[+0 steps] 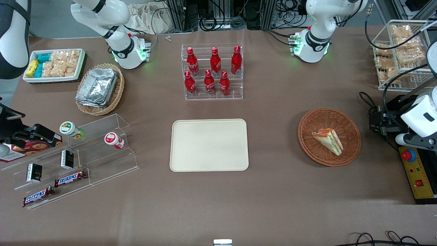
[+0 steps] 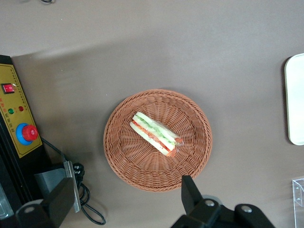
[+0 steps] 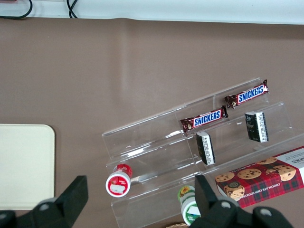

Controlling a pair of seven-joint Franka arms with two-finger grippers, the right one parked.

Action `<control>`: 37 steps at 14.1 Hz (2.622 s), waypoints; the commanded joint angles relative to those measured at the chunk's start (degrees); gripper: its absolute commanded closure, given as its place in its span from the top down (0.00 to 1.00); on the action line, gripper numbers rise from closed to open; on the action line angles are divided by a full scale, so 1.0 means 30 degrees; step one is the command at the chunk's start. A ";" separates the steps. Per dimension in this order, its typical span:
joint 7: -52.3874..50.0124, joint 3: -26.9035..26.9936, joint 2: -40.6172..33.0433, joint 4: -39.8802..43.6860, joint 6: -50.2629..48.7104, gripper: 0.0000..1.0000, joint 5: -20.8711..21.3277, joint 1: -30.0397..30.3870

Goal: Place sandwich from basket to tray
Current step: 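Move the left gripper over the sandwich in the wicker basket, then lower the open left gripper around the sandwich and close it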

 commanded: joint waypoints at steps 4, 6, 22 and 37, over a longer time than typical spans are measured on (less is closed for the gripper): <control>-0.1227 0.0043 0.0349 0.0680 0.0085 1.00 0.0128 -0.0201; -0.2659 -0.0044 0.0494 0.0535 0.0085 1.00 0.0216 -0.0348; -2.1711 -0.0338 -0.1262 -1.3081 1.0742 1.00 0.0275 -0.0378; -2.3408 -0.0250 0.0789 -1.4702 1.5408 0.69 0.0246 -0.0231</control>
